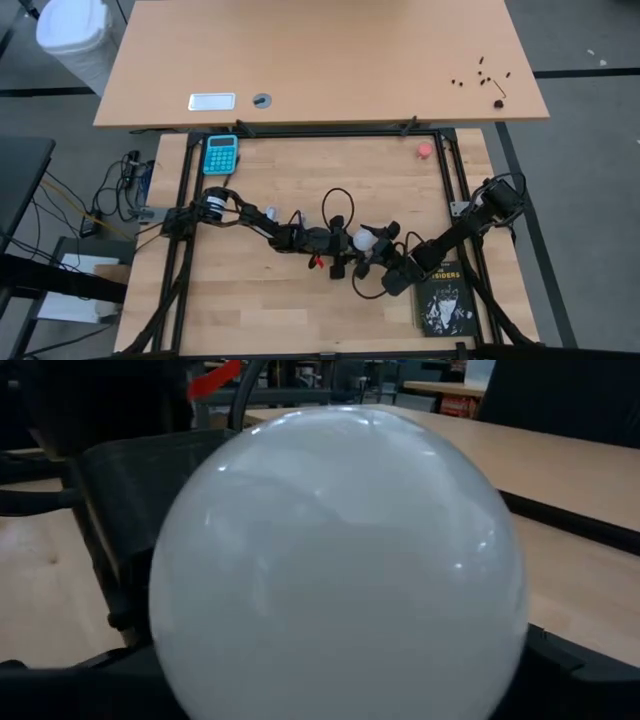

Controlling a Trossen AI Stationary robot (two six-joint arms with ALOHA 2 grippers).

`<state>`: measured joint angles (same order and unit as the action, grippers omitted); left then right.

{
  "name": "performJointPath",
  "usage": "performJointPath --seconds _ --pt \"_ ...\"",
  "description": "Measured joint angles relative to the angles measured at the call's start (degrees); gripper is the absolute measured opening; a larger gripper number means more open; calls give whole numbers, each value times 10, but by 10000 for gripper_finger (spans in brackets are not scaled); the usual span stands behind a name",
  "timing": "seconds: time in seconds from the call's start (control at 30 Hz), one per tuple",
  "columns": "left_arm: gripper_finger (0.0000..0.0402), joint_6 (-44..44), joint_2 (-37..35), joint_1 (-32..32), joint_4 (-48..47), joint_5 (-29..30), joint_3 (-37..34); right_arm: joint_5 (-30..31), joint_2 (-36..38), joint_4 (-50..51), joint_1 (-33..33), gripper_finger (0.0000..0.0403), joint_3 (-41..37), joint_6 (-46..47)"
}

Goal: Screw lightbulb
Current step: Remove the lightbulb from the lamp

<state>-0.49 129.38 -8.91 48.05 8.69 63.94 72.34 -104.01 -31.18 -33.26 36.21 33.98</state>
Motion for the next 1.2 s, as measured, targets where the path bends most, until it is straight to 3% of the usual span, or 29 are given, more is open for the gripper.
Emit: performJointPath --seconds 0.2,0.47,1.2 --pt "193 0 0 0 0 0 0 -1 0 0 1 293 0 -1" --pt "193 3 0 0 2 3 1 -41 1 -4 1 168 0 -7" --pt "193 9 0 -2 -2 -9 1 -76 1 -19 -18 164 -3 -52"
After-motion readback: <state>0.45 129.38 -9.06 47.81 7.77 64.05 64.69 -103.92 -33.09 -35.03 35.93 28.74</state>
